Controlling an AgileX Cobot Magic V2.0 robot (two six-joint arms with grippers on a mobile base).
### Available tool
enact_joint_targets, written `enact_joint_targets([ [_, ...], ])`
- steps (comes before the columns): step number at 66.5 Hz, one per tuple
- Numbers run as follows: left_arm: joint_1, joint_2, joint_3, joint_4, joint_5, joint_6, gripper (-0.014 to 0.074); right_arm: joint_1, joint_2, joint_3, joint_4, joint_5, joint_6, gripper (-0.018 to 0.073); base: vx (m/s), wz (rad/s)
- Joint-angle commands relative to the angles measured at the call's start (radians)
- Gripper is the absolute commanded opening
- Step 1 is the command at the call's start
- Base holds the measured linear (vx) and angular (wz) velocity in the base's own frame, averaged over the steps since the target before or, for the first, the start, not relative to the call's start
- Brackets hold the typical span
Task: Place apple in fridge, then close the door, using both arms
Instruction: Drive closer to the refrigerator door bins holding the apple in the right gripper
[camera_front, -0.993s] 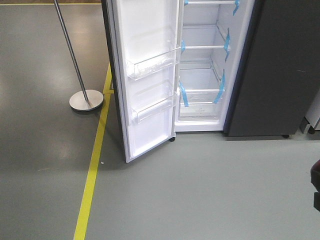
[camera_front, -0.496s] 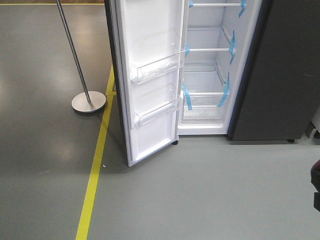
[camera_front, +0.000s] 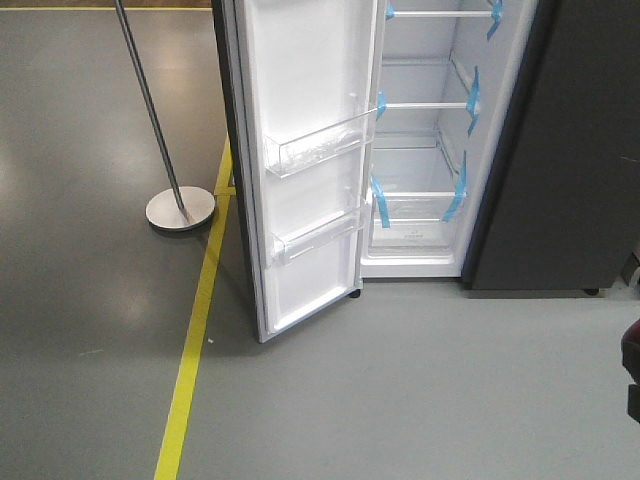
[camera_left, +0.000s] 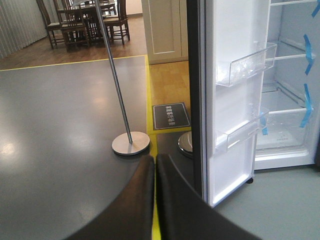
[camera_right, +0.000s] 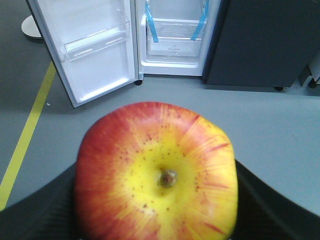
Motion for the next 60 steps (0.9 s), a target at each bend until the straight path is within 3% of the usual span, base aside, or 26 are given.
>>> enact_joint_targets([
  [1, -0.006, -0.014, 0.019, -0.005, -0.072, -0.004, -0.0006, 0.001, 0.006, -0.030, -0.015, -0.073, -0.013, 0.0153, 0.09, 0.01],
  [60, -0.006, -0.014, 0.019, -0.005, -0.072, -0.004, -0.0006, 0.001, 0.006, -0.030, -0.015, -0.071, -0.013, 0.0153, 0.11, 0.00],
])
